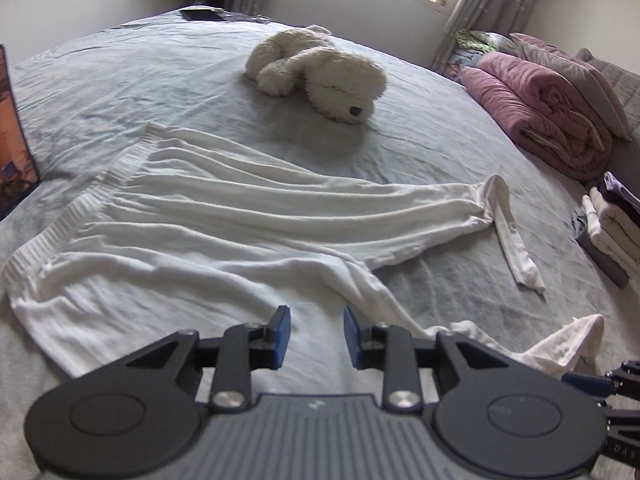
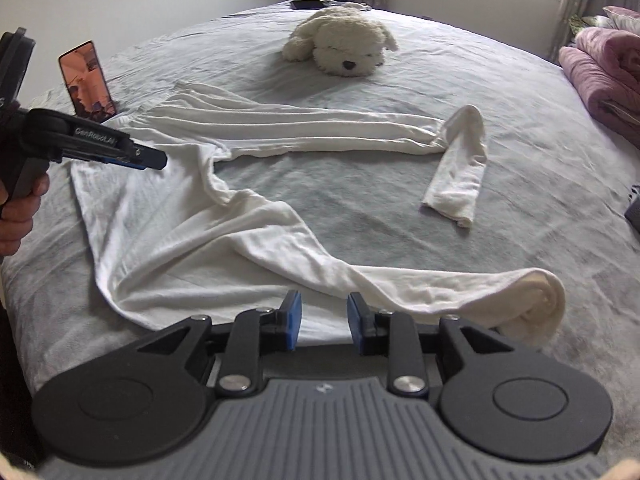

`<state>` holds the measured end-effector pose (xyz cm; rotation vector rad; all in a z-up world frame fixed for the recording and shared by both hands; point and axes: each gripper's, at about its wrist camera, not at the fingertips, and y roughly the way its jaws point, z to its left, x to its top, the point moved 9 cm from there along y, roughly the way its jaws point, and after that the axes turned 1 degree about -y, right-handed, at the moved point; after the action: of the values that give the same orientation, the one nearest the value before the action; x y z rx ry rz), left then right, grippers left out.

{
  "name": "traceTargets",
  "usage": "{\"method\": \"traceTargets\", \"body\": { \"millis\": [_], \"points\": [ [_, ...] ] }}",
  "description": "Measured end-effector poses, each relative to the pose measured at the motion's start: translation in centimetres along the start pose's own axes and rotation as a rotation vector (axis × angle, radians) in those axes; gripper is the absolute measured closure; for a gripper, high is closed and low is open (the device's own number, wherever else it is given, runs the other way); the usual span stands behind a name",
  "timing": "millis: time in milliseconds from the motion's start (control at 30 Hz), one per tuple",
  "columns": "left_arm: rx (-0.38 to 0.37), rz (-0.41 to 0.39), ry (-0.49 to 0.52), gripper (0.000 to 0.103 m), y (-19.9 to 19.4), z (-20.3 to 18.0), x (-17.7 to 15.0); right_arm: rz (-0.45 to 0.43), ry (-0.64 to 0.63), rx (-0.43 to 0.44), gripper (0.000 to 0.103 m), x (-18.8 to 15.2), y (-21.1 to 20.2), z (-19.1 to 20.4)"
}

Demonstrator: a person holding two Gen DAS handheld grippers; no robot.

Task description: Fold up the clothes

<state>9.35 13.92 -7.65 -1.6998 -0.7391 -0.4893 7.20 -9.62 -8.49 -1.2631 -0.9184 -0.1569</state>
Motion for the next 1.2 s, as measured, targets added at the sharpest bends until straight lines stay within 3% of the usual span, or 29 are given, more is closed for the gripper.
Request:
{"method": "traceTargets", "body": {
  "millis": [467,767,800,900,1200],
  "points": [
    [-0.279,0.053,0.254,0.074,1.8,-13.7,-2.8,0.012,0.212,-0.135,0.069,-2.6,-2.0,-9.6],
    [-0.418,0.123,0.378,0.074,3.0,-18.8,-5.4,-0.009,0.314,-0.151,0.069,-3.5,-1.4,-12.6],
    [-0.431,0.125,0.396,0.074,2.9,-19.2,-5.8,-0.018,0.322,-0.146,0.07,-3.4,-1.3,-12.9],
    [-0.464,0.131,0.438,0.074,2.8,-20.3,-6.6,-0.026,0.33,-0.139,0.1,-3.3,-1.0,-13.3],
    [-0.46,0.134,0.477,0.074,3.6,-21.0,-7.1,-0.081,0.337,-0.224,0.101,-2.3,-4.4,-16.4]
  ]
}}
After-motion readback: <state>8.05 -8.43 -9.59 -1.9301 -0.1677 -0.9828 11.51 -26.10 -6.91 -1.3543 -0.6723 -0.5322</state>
